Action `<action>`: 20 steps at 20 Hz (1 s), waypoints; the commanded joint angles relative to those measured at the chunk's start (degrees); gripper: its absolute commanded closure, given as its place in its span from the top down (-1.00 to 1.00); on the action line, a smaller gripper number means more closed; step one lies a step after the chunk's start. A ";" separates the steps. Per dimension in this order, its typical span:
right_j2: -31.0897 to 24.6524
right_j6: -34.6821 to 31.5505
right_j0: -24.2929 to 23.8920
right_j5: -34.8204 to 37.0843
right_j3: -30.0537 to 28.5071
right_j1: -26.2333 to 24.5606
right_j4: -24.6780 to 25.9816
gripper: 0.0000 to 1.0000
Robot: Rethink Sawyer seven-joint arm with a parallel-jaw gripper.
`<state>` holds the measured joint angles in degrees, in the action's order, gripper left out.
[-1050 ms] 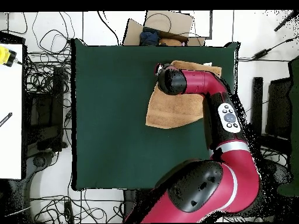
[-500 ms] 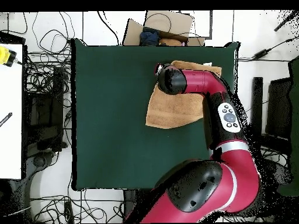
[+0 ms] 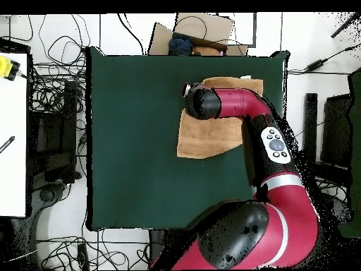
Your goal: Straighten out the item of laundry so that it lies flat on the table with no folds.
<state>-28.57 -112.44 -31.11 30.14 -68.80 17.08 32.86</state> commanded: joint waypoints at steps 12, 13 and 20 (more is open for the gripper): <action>4.92 -2.76 4.46 1.15 -11.23 1.00 -3.32 -1.00; 4.84 -1.56 3.90 1.27 -10.89 0.86 -2.91 -1.00; 5.48 1.62 1.82 -1.57 -9.02 0.19 0.40 -1.00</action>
<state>-27.19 -112.44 -28.55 30.12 -76.53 19.44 29.67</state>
